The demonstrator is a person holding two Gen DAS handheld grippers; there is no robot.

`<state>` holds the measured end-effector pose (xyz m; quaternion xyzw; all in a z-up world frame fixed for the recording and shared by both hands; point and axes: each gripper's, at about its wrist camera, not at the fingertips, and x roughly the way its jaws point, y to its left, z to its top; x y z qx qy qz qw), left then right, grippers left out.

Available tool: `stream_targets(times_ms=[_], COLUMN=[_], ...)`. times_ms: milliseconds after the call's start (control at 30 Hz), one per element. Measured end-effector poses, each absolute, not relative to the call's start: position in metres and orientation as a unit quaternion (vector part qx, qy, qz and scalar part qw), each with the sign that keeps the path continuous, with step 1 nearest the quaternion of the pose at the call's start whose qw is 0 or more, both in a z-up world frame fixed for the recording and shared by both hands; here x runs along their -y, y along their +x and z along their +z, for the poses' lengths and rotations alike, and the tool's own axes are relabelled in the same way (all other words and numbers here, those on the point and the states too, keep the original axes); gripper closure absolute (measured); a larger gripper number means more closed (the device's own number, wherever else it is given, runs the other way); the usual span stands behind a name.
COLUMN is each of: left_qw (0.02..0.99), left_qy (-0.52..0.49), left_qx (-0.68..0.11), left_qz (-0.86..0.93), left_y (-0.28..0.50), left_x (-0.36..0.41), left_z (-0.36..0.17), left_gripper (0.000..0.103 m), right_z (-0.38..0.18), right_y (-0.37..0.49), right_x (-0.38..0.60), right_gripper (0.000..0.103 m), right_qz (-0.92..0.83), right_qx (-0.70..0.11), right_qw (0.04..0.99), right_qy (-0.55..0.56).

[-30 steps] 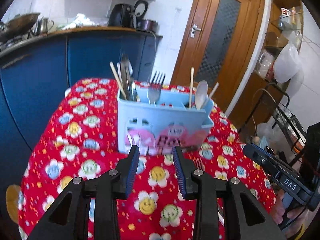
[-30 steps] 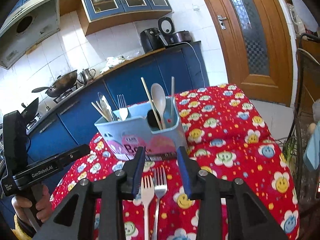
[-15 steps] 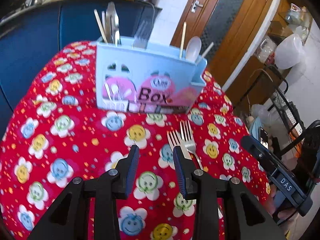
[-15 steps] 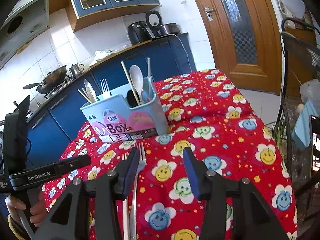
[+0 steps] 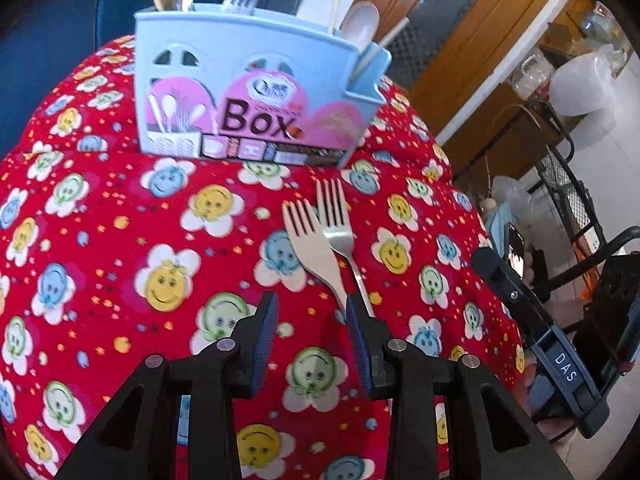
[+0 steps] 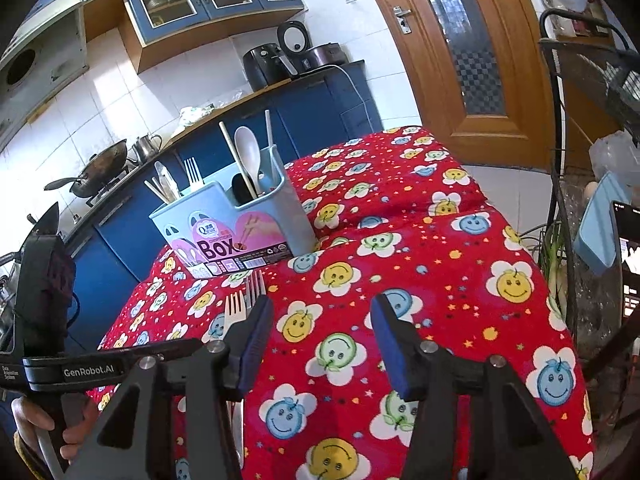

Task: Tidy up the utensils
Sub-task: 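Grasp the white plastic fork with the left tool while the right tool grasps the silver fork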

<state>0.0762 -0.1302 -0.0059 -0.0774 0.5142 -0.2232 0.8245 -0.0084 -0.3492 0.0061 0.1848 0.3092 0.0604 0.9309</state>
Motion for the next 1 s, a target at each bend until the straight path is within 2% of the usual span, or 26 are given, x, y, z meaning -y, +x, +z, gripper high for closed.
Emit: stream_targets(times_ms=[567,600,667,733,1000], left_qw=[0.813,0.814,0.817,0.818,0.817], left_qy=[-0.056,-0.056,-0.05,-0.052,-0.081], left_qx=[-0.539,-0.539,-0.538,-0.537,-0.532], left_qz=[-0.213,-0.21,-0.201,-0.198,-0.206], left_y=[0.088,0.089,0.09,0.091,0.089], left_x=[0.161,0.161,0.161,0.158,0.141], left_z=[-0.016,-0.016,-0.017,-0.018,-0.016], left_gripper=[0.068,0.07,0.082,0.087,0.097], right_z=[-0.005,-0.005,-0.006,-0.007,-0.004], right_y=[-0.012,-0.012,-0.013,-0.013,-0.013], right_x=[0.366,0.366,0.367,0.366,0.359], right_gripper=[0.049,0.049,0.049,0.049,0.049], right_qz=[0.064,0.065,0.066,0.067,0.072], right_qx=[-0.308,-0.308,-0.309,-0.31,-0.315], right_qw=[0.925,0.925,0.924,0.924,0.924], right_qy=[0.212,0.213,0.214,0.214,0.205])
